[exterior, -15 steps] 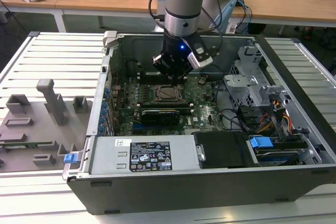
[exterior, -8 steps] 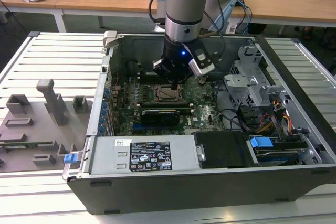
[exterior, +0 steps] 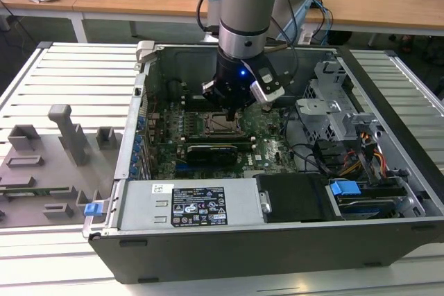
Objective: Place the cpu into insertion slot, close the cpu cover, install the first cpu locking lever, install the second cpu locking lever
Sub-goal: 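Install the second cpu locking lever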
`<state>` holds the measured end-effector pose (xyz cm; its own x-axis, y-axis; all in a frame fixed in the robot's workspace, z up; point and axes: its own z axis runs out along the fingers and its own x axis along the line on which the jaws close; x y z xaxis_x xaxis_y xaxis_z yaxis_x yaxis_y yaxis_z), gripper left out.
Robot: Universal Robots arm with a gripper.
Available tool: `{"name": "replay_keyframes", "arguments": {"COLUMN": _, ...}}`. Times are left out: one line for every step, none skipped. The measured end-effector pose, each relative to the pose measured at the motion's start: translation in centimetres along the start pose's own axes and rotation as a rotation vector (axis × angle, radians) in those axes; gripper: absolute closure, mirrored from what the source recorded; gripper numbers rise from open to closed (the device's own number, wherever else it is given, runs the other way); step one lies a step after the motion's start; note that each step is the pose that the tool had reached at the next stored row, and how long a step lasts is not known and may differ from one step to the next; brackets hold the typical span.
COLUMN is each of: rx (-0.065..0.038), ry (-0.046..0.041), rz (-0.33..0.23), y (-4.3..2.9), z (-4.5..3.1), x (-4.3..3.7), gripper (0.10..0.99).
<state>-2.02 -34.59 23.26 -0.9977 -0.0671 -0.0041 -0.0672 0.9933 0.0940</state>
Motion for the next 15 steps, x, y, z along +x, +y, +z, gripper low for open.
{"name": "replay_keyframes", "arguments": {"rx": -0.002, "ry": 0.0022, "rz": 0.000, "y": -0.11, "z": -0.01, "x": 0.00, "gripper": 0.984}}
{"name": "replay_keyframes", "arguments": {"rx": -0.004, "ry": 0.0031, "rz": 0.000, "y": -0.28, "z": -0.03, "x": 0.01, "gripper": 0.984}}
{"name": "replay_keyframes", "arguments": {"rx": -0.005, "ry": 0.0040, "rz": 0.000, "y": -0.47, "z": -0.04, "x": 0.02, "gripper": 0.984}}
{"name": "replay_keyframes", "arguments": {"rx": -0.008, "ry": 0.0049, "rz": 0.000, "y": -0.69, "z": -0.06, "x": 0.03, "gripper": 0.984}}
{"name": "replay_keyframes", "arguments": {"rx": -0.011, "ry": 0.0054, "rz": 0.001, "y": -0.95, "z": -0.09, "x": 0.05, "gripper": 0.984}}
{"name": "replay_keyframes", "arguments": {"rx": -0.016, "ry": 0.0066, "rz": 0.001, "y": -1.21, "z": -0.12, "x": 0.07, "gripper": 0.984}}
{"name": "replay_keyframes", "arguments": {"rx": -0.026, "ry": 0.0089, "rz": 0.001, "y": -1.41, "z": -0.13, "x": 0.08, "gripper": 0.984}}
{"name": "replay_keyframes", "arguments": {"rx": -0.033, "ry": 0.0127, "rz": 0.002, "y": -1.51, "z": -0.14, "x": 0.07, "gripper": 0.984}}
{"name": "replay_keyframes", "arguments": {"rx": -0.037, "ry": 0.0157, "rz": 0.002, "y": -1.57, "z": -0.15, "x": 0.05, "gripper": 0.984}}
{"name": "replay_keyframes", "arguments": {"rx": -0.047, "ry": 0.0214, "rz": 0.003, "y": -1.75, "z": -0.16, "x": 0.04, "gripper": 0.984}}
{"name": "replay_keyframes", "arguments": {"rx": -0.050, "ry": 0.0233, "rz": 0.003, "y": -1.97, "z": -0.19, "x": 0.04, "gripper": 0.984}}
{"name": "replay_keyframes", "arguments": {"rx": -0.052, "ry": 0.0244, "rz": 0.003, "y": -2.18, "z": -0.21, "x": 0.05, "gripper": 0.984}}
{"name": "replay_keyframes", "arguments": {"rx": -0.054, "ry": 0.0256, "rz": 0.003, "y": -2.47, "z": -0.23, "x": 0.07, "gripper": 0.984}}
{"name": "replay_keyframes", "arguments": {"rx": -0.056, "ry": 0.0267, "rz": 0.004, "y": -2.65, "z": -0.25, "x": 0.07, "gripper": 0.984}}
{"name": "replay_keyframes", "arguments": {"rx": -0.057, "ry": 0.0284, "rz": 0.004, "y": -2.87, "z": -0.27, "x": 0.07, "gripper": 0.984}}
